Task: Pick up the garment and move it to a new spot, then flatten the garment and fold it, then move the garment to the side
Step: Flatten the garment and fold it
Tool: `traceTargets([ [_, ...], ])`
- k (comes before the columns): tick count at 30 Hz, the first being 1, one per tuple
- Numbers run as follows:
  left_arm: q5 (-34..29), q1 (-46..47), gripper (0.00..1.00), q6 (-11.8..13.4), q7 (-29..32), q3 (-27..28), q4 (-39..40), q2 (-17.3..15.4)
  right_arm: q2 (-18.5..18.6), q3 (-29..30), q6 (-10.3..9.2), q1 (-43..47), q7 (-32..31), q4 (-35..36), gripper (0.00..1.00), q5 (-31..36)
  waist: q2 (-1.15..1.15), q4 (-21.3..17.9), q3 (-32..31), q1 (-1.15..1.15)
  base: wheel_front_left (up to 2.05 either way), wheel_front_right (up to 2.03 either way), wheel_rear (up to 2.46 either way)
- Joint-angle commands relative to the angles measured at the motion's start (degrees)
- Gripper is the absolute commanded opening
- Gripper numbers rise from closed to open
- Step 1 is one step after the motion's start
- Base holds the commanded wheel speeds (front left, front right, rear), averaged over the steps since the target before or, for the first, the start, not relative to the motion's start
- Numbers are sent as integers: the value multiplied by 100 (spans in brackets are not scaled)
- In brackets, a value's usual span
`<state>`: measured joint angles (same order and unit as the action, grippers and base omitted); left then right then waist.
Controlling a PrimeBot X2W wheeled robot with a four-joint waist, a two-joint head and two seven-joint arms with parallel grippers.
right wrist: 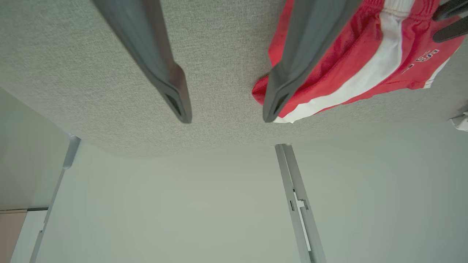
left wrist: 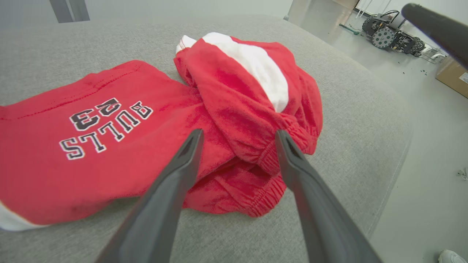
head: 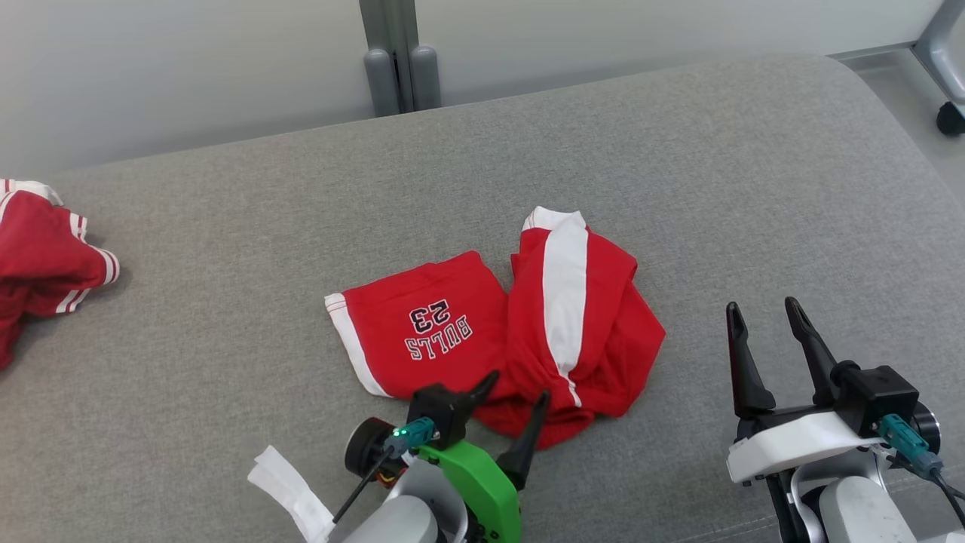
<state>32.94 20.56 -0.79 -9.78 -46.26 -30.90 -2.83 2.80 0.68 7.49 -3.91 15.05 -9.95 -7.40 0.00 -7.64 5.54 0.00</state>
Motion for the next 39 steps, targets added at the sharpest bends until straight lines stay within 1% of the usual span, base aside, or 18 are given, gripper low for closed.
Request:
traceTargets([
  [1, 164, 80, 100, -57, 15, -109, 68, -14, 16, 19, 1, -55, 20, -15, 100, -22, 0, -70, 53, 0, 0, 0, 0],
  [4, 374, 141, 100, -77, 44, -306, 222, -17, 16, 48, 1, -54, 20, -10, 100, -22, 0, -108, 74, 0, 0, 0, 0],
  [7, 609, 155, 100, -39, 103, -457, 385, -18, 17, 58, 1, -71, 20, -19, 100, -33, 0, -144, 87, 0, 0, 0, 0],
  [8, 667, 162, 100, 1, 128, -483, 407, -19, 16, 61, 1, -74, 20, -18, 100, -37, 0, -150, 90, 0, 0, 0, 0],
  [10, 623, 226, 100, 172, 145, -527, 337, -20, 16, 61, 1, -82, 20, -11, 100, -43, 0, -162, 105, 0, 0, 0, 0],
  [15, 516, 326, 100, 539, 276, -644, -91, -20, 17, 32, 1, -105, 20, -6, 100, -67, 0, -211, 162, 0, 0, 0, 0],
  [17, 509, 328, 100, 593, 297, -690, -234, -16, 17, 33, 1, -114, 20, -6, 100, -72, 0, -226, 178, 0, 0, 0, 0],
  [20, 547, 336, 100, 590, 300, -755, -382, -18, 17, 57, 1, -119, 20, -9, 100, -62, 0, -228, 182, 0, 0, 0, 0],
  [21, 539, 342, 55, 561, 315, -802, -428, -18, 16, 70, 1, -118, 20, -14, 100, -59, 0, -222, 178, 0, 0, 0, 0],
  [22, 540, 349, 35, 546, 304, -818, -454, -18, 17, 79, 1, -116, 20, -16, 100, -59, 0, -214, 174, 0, 0, 0, 0],
  [23, 510, 372, 13, 543, 281, -848, -497, -18, 16, 94, 1, -111, 20, -17, 100, -59, 0, -199, 165, 0, 0, 0, 0],
  [24, 500, 385, 2, 533, 275, -863, -526, -18, 16, 105, 1, -104, 20, -18, 100, -61, 0, -184, 157, 0, 0, 0, 0],
  [25, 469, 401, 0, 550, 232, -867, -549, -20, 17, 118, 1, -93, 20, -18, 100, -64, 0, -161, 140, 0, 0, 0, 0],
  [29, 419, 485, 0, 506, 86, -850, -526, -133, 17, 147, 1, -33, 20, -22, 100, -77, 0, -59, 65, 0, 0, 0, 0],
  [31, 360, 606, 0, 537, 34, -808, -454, -272, 17, 163, 1, -4, 20, -20, 100, -80, 0, -6, 21, 0, 0, 0, 0],
  [36, 84, 1066, 0, 671, -79, -701, -53, -735, 17, 192, 1, 31, 20, -38, 100, -81, 0, 101, -69, 0, 0, 0, 0],
  [39, -35, 1405, 0, 707, -88, -631, 307, -895, 17, 191, 1, 35, 20, -49, 100, -94, 0, 134, -108, 0, 0, 0, 0],
])
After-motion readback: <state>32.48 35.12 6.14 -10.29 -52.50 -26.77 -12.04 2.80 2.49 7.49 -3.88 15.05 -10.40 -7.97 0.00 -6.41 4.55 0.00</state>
